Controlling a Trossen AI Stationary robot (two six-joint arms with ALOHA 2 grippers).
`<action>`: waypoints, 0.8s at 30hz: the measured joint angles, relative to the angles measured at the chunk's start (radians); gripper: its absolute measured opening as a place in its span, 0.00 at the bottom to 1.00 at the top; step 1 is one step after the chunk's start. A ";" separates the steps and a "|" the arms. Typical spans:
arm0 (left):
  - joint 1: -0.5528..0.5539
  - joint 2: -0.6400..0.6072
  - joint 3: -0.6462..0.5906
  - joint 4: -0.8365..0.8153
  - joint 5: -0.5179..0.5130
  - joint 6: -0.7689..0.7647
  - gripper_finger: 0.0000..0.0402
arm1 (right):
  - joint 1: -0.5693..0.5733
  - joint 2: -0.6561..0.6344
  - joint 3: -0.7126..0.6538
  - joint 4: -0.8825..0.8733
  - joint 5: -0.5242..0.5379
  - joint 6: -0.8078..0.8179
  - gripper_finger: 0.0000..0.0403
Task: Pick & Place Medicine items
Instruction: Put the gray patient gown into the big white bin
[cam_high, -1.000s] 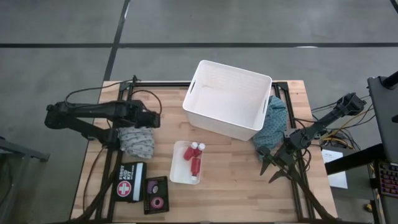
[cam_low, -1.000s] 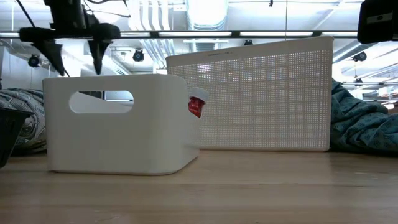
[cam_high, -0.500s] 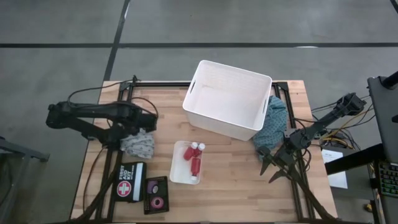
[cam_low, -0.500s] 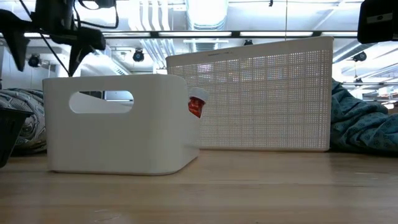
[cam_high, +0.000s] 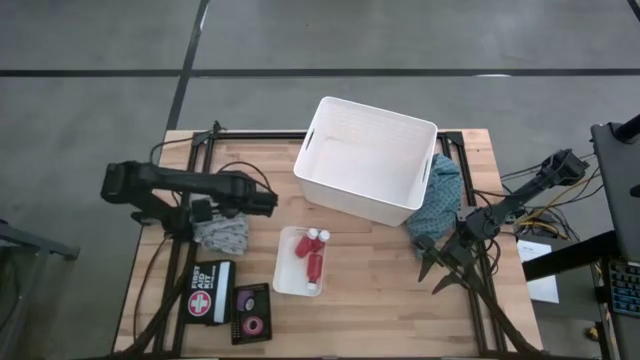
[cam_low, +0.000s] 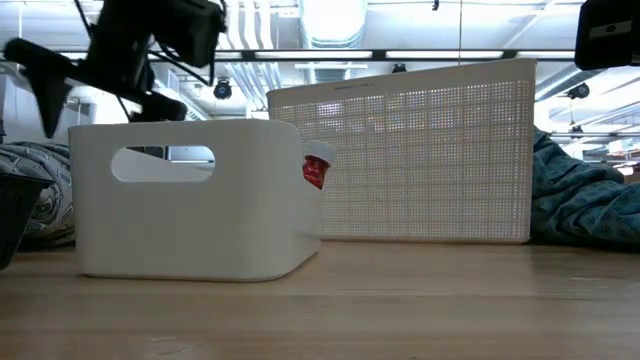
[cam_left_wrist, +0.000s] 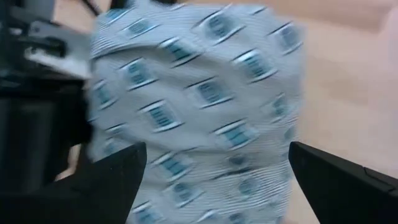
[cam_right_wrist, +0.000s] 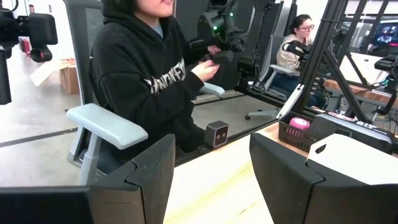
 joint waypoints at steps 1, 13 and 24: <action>0.005 0.009 0.006 0.018 -0.017 -0.005 1.00 | 0.000 0.000 0.000 0.000 0.000 -0.001 0.51; 0.034 0.038 0.027 0.067 -0.027 0.067 1.00 | 0.000 0.000 0.000 0.000 0.000 0.000 0.51; 0.039 0.095 -0.012 0.050 0.021 0.030 1.00 | 0.000 0.000 0.000 0.000 0.000 -0.002 0.51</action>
